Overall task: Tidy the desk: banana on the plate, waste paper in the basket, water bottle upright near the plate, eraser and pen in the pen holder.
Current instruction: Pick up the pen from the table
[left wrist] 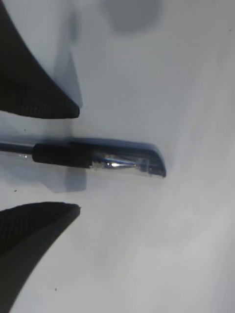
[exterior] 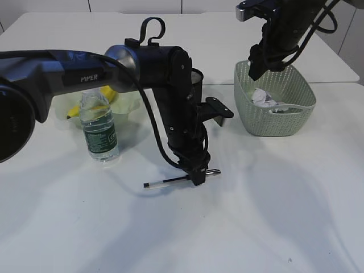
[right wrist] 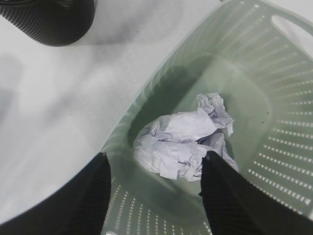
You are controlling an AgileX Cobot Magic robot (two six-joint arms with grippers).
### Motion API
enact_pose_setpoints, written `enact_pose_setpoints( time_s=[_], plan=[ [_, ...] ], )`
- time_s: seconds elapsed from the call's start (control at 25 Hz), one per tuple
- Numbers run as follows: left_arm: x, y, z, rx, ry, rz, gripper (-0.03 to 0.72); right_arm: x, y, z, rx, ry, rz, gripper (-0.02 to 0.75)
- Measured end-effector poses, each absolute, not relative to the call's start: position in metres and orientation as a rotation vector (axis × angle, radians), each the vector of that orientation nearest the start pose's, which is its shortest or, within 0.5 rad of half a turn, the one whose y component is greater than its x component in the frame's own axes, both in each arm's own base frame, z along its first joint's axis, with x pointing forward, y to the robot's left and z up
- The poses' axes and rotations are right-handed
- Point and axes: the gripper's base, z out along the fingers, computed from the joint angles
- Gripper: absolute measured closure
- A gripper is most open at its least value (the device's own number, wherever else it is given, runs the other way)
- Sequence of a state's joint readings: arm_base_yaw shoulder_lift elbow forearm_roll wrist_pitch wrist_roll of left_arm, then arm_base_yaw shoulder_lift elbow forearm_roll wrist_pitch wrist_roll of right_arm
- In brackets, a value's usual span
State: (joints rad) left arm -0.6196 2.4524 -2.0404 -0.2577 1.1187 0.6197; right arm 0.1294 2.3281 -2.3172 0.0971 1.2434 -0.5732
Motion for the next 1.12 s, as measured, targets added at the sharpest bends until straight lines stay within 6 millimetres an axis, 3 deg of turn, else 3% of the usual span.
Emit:
enact_pose_setpoints(
  time_s=[1.12],
  plan=[
    [0.3906, -0.3094, 0.1164, 1.631, 2.571, -0.434, 0.308, 0.5007, 0.0736, 0.2594, -0.922, 2.566, 0.008, 0.296]
  ],
)
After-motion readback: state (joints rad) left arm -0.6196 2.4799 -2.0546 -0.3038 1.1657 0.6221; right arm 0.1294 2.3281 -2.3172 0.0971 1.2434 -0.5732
